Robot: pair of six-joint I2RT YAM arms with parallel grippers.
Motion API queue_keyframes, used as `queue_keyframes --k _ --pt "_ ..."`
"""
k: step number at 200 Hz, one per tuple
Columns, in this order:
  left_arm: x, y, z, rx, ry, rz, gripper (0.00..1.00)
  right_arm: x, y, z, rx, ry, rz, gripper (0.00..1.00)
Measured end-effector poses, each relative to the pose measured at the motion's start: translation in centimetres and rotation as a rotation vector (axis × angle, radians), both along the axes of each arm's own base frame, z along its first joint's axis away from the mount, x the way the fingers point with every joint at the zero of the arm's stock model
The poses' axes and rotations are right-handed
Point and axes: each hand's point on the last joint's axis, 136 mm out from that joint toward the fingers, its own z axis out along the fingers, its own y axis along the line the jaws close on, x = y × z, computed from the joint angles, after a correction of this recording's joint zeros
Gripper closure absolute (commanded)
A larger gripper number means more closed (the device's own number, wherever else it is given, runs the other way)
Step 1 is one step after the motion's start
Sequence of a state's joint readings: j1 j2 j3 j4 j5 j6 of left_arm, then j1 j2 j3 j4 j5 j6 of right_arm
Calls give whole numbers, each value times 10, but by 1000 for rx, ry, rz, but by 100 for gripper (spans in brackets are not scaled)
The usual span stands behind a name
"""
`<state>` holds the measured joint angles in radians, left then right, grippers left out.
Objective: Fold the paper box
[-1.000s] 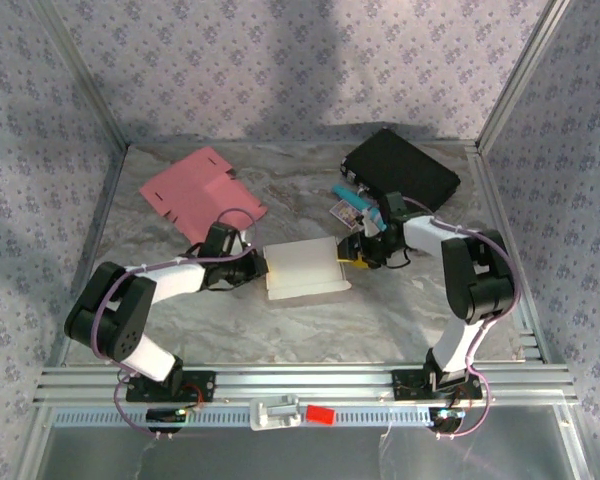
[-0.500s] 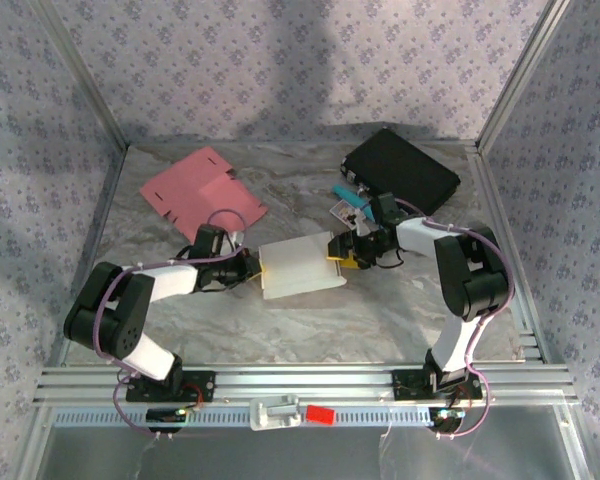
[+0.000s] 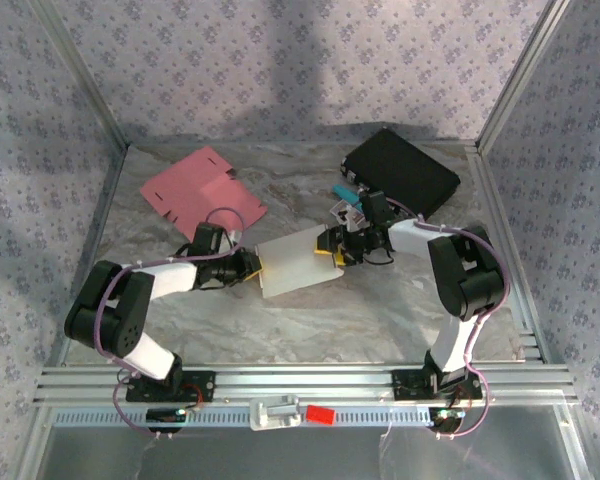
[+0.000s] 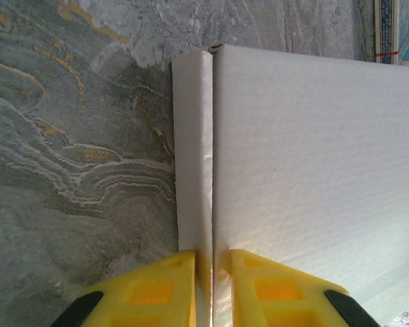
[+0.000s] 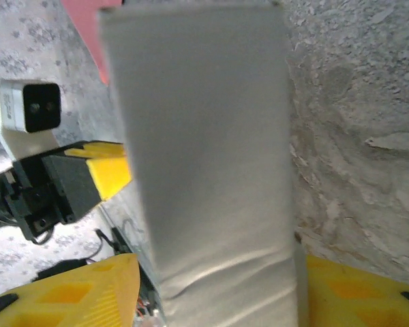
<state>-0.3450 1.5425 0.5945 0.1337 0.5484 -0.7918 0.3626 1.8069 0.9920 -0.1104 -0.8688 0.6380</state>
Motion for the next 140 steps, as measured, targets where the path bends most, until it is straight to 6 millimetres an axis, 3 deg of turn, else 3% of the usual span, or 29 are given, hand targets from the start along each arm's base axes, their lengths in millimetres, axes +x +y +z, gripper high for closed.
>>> queue_keyframes --k 40,93,123,140 --pt "2 6 10 32 -11 29 74 4 2 5 31 84 -66 55" --pt "15 8 49 22 -125 52 73 16 -2 19 68 170 -132 65" --pt "13 9 69 60 -220 29 73 19 -3 29 76 237 -156 69" --pt "8 -1 88 92 -317 -38 73 21 -3 36 74 275 -171 70"
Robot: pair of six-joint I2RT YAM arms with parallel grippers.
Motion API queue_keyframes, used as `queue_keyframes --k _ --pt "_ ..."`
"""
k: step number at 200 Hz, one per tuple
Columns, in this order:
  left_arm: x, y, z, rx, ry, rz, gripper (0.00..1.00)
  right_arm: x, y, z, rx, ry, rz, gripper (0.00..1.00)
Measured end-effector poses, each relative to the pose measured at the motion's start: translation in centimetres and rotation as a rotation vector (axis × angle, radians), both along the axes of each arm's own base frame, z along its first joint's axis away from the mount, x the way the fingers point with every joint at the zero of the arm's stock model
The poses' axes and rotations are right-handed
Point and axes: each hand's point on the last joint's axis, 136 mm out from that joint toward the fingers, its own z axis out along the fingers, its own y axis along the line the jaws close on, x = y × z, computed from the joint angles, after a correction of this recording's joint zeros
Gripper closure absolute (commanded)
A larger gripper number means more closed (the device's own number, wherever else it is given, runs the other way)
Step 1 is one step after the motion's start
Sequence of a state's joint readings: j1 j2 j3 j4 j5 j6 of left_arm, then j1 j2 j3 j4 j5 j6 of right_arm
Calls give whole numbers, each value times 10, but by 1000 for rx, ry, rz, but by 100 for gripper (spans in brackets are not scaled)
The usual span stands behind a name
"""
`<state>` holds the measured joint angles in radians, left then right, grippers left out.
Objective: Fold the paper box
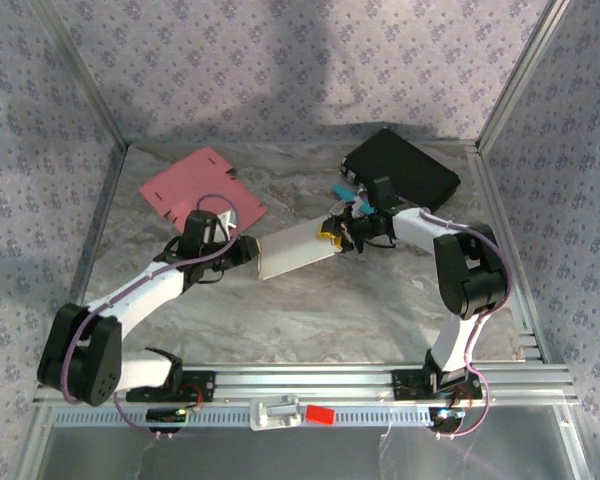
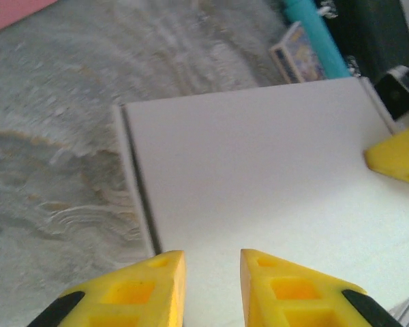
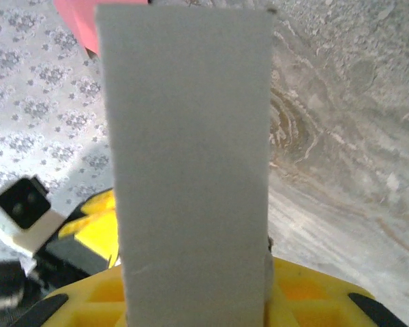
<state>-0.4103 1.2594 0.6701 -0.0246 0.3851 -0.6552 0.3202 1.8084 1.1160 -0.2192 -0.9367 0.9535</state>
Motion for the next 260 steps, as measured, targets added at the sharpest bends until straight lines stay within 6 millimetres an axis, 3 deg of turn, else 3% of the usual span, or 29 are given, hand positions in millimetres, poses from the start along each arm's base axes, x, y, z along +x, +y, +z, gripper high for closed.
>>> queue_keyframes --k 22,47,76,114,178,260 --pt "-14 -22 28 71 -172 -137 68 -3 -1 6 2 74 -11 71" --pt "-46 -52 58 166 -379 -355 64 -11 -4 10 -7 166 -19 70" --pt "-74 -72 72 296 -533 -545 60 -21 -6 17 -8 264 -18 70" --pt "-93 -81 57 493 -616 -736 59 -35 -11 16 -11 391 -33 71" --pt "-81 -84 22 701 -608 -860 58 -51 -18 9 -6 555 -54 75" --pt "-91 -92 22 713 -657 -974 59 -79 -31 -12 28 761 -99 79"
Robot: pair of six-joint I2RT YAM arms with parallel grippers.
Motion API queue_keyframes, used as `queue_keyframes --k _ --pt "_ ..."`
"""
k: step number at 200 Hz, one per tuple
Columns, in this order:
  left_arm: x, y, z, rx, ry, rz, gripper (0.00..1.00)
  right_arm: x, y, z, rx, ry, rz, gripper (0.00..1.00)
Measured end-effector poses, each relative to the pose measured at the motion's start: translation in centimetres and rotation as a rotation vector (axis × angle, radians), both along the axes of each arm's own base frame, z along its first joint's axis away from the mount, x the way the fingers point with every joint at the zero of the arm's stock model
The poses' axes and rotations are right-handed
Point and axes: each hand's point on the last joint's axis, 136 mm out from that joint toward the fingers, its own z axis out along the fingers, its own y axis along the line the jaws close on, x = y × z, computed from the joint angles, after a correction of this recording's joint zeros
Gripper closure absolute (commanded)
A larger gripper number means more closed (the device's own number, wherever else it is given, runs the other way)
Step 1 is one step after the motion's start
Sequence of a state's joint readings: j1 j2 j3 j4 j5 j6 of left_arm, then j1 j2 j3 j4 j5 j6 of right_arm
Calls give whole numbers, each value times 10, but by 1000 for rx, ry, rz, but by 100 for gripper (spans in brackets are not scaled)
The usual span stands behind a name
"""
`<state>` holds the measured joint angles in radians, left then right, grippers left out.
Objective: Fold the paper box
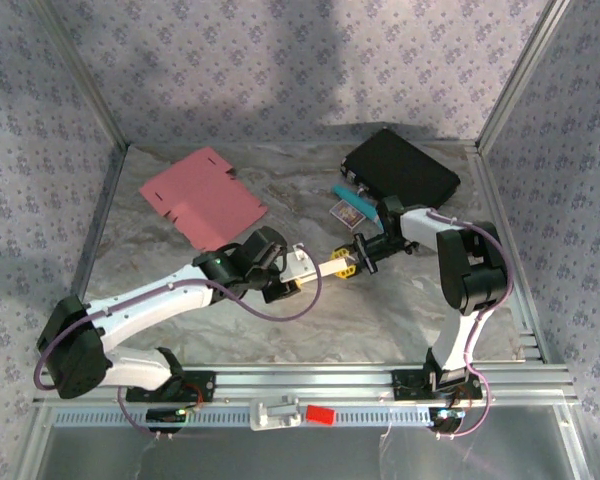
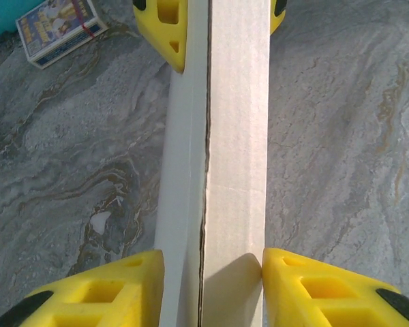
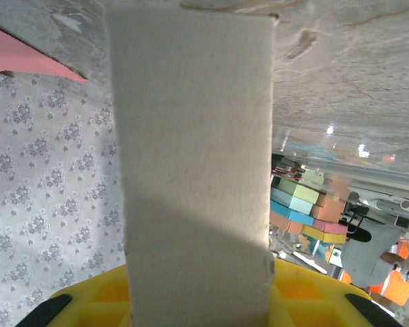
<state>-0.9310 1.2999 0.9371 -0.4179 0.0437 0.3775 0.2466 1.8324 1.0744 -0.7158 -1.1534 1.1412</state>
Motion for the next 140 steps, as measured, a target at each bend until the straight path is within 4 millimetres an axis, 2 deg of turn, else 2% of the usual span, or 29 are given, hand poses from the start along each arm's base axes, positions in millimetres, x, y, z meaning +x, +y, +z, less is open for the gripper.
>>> queue_keyframes --k 87,140 --pt "-8 -4 -10 41 25 -86 57 -5 -7 -3 3 84 -15 77" --pt "-3 -7 -20 78 17 -105 65 -4 -10 -3 0 97 -27 75"
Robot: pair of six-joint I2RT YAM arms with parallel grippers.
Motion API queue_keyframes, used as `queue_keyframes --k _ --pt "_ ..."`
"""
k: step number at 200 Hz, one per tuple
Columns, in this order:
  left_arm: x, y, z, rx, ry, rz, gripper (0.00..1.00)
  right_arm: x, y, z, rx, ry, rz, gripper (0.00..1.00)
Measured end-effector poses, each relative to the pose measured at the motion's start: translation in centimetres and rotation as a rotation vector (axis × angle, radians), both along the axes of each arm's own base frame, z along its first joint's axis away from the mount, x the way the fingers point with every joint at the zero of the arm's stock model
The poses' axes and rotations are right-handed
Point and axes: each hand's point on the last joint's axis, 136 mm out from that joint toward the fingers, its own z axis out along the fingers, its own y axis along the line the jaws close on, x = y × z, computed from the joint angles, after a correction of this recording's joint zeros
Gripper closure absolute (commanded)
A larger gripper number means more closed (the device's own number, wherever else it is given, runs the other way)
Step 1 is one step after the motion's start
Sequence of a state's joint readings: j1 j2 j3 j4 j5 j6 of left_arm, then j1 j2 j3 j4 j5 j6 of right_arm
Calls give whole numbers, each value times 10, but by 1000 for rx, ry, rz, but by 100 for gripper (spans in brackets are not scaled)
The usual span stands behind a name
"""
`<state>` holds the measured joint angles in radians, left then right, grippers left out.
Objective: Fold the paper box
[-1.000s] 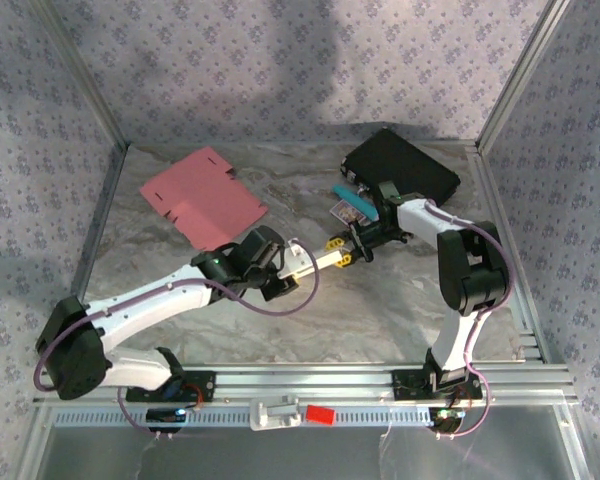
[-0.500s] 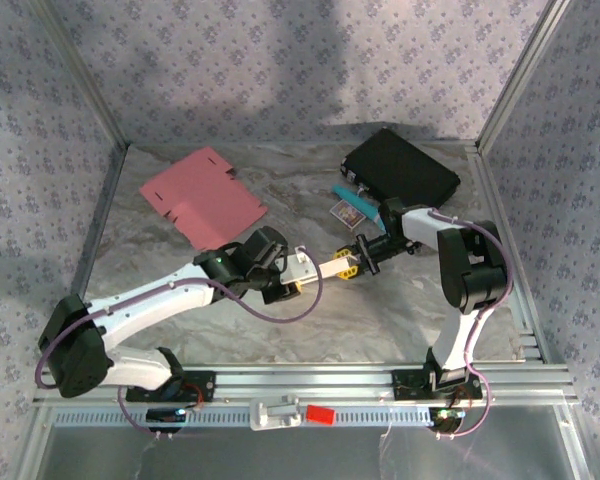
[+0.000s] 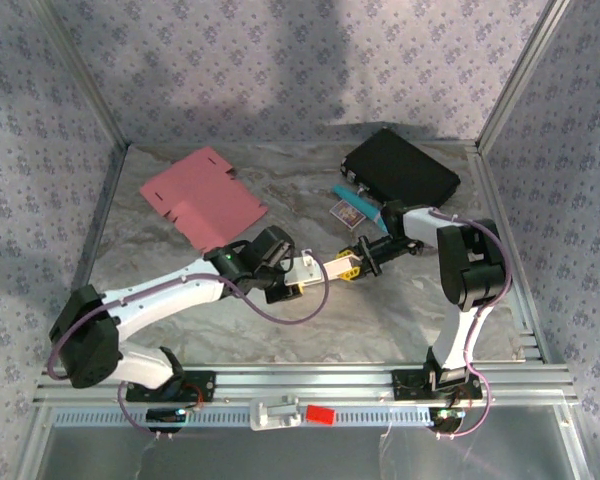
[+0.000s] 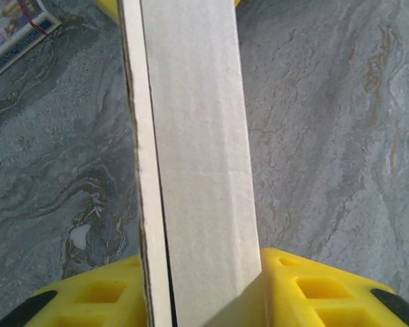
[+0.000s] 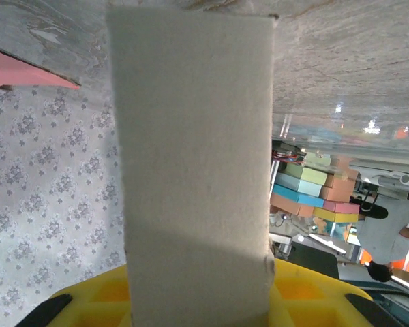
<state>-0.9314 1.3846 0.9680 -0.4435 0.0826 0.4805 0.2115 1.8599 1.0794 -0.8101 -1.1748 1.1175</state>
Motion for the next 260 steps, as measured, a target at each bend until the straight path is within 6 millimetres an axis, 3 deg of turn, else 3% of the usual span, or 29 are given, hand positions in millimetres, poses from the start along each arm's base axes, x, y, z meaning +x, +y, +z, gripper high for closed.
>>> queue_keyframes --k 26,83,111,153,189,212,237,260 --pt "5 -2 1 2 -6 1 69 0 -2 -1 -3 13 -7 70" --pt "15 -7 2 5 35 -5 74 1 -10 -8 -46 3 -7 44" --pt "18 -8 2 8 60 -11 74 4 -18 -9 -78 -14 -10 36" --pt "20 -10 1 14 98 -22 73 17 -38 9 -149 -120 -23 34" --pt "25 -14 0 23 130 -28 73 26 -72 44 -290 -325 -62 36" --pt "28 -16 -1 26 153 -22 72 19 -94 70 -445 -513 -110 42" --pt "31 -18 0 23 179 -8 72 -7 -90 87 -554 -679 -161 46" --pt "31 -19 -1 24 193 1 72 -24 -74 85 -606 -748 -192 46"
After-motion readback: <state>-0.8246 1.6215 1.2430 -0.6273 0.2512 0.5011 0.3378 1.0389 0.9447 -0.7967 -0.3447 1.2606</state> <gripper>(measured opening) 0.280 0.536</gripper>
